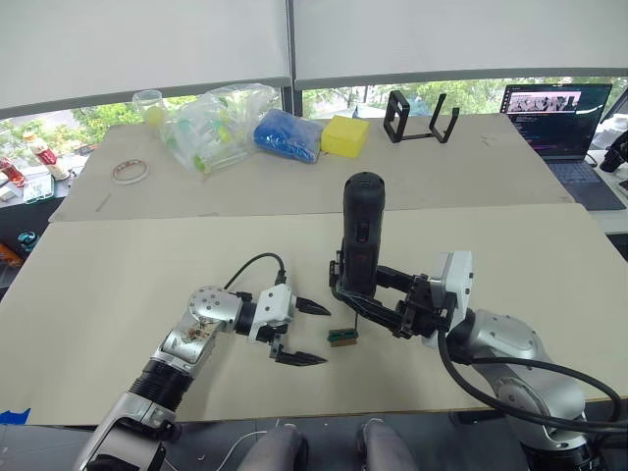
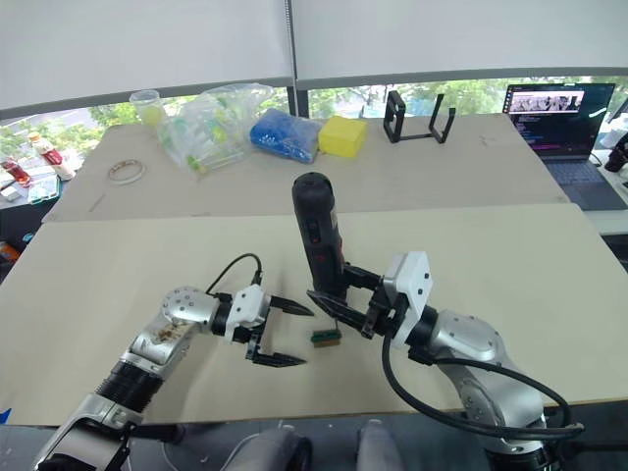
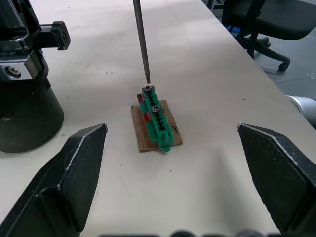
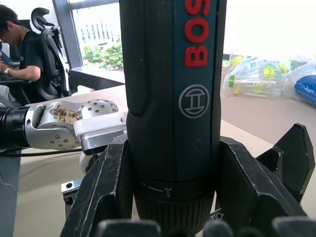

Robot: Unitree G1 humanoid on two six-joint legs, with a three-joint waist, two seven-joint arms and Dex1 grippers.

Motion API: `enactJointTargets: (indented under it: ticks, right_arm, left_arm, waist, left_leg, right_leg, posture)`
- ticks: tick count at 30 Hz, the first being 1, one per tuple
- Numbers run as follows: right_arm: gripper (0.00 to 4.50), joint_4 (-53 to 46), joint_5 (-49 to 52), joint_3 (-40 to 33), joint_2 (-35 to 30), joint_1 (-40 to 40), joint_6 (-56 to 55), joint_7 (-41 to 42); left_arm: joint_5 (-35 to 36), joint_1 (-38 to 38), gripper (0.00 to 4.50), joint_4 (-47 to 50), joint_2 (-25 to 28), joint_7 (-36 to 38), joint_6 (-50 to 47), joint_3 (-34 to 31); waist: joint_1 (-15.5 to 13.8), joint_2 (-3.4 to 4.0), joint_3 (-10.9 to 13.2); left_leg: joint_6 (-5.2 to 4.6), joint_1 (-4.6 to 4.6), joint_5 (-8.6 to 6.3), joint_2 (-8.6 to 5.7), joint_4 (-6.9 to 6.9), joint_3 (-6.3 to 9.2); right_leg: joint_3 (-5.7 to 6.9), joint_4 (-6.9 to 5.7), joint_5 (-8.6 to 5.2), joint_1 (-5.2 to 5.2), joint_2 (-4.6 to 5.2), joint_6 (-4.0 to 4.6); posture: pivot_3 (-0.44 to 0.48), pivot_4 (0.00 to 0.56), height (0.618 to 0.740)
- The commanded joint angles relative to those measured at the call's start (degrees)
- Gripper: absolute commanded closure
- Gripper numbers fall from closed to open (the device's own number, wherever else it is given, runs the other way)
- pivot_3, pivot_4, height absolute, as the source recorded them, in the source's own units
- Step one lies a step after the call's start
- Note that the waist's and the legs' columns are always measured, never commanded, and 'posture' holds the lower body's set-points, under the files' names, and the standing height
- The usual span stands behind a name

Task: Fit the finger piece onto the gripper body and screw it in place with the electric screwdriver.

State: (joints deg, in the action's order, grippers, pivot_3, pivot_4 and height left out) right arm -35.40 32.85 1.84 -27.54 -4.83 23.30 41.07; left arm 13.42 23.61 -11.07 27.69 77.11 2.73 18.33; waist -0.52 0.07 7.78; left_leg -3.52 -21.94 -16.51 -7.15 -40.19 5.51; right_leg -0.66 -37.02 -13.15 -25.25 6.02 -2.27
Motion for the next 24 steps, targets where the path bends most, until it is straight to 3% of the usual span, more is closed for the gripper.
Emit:
enactJointTargets:
  ticks: [1,24]
  right_arm:
    - [2.59,-1.9,1.2,-0.3,0.3,-1.1,-1.2,0.2]
    - [2.59,-1.0,0.8,-0.2,0.2,-1.4,-1.5,0.5]
  left_arm:
    - [0.1,0.4,0.0,0.5,-0.1,0.4,1.3,-0.6]
    - [1.0,1.1,0.0,5.4,0.4,-0.3,-3.4,-1.1]
  waist:
    - [0.0,0.0,0.0]
    - [0.0,0.0,0.0]
  left_leg:
    - [0.0,0.0,0.0,0.0,0.0,0.0]
    - [0.0,0.0,0.0,0.0,0.0,0.0]
  right_leg:
    - [0.0,0.0,0.0,0.0,0.0,0.0]
    - [0.0,0.0,0.0,0.0,0.0,0.0]
  posture:
    - [0.0,0.15,0.74]
    - [0.0,0.15,0.74]
